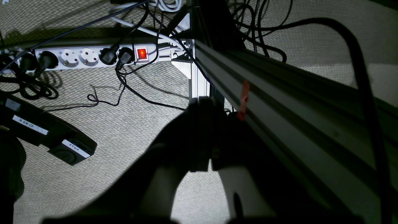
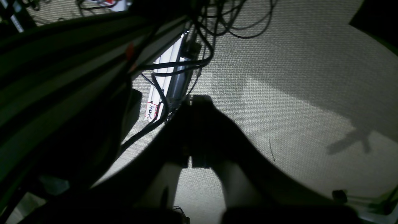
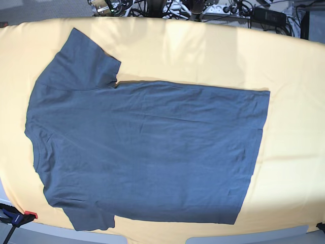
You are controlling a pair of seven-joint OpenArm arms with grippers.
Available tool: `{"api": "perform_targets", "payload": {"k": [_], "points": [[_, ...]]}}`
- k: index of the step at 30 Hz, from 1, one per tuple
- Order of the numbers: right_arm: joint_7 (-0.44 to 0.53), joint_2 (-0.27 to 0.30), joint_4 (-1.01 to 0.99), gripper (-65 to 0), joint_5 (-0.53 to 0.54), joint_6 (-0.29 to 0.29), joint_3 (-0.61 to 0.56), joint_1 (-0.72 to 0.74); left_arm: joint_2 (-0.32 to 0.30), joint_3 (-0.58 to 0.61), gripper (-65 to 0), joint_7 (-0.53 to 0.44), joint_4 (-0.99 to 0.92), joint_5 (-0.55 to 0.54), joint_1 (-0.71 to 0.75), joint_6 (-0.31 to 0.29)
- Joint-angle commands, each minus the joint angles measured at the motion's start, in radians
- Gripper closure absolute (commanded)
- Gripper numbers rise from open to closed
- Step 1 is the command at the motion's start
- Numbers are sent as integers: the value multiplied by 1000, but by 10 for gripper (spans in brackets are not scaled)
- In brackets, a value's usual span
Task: Fold the T-shirt properly
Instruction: 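Move both grippers in toward the shirt's shoulder and hem corners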
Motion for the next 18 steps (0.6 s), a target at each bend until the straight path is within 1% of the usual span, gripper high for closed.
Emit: {"api": "perform_targets", "payload": {"k": [1, 8, 9, 11, 12, 14, 16, 18], "points": [[4, 3, 6, 0, -1, -6, 3, 0, 6, 2, 0, -7, 6, -5, 2, -6], [3, 3, 6, 0, -2, -8, 3, 0, 6, 2, 0, 3, 20, -5, 2, -6], [-4, 5, 6, 0, -3, -8, 3, 0, 6, 2, 0, 29, 33, -5, 2, -7], [-51, 13, 6, 0, -5, 5, 3, -4, 5, 2, 0, 106, 68, -5, 2, -7], [-69, 21, 6, 0, -5, 22, 2, -7, -5, 2, 0, 146, 88, -5, 4, -7], [-77, 43, 14, 0, -5, 76, 2, -29, -32, 6, 0, 207, 124, -4, 16, -32], [-74, 69, 42, 0, -4, 134, 2, -68, -62, 6, 0, 222, 164, 9, 47, -79], [-76, 93, 92, 0, -4, 185, 2, -122, -95, 6, 0, 222, 210, 49, 93, -131]]}}
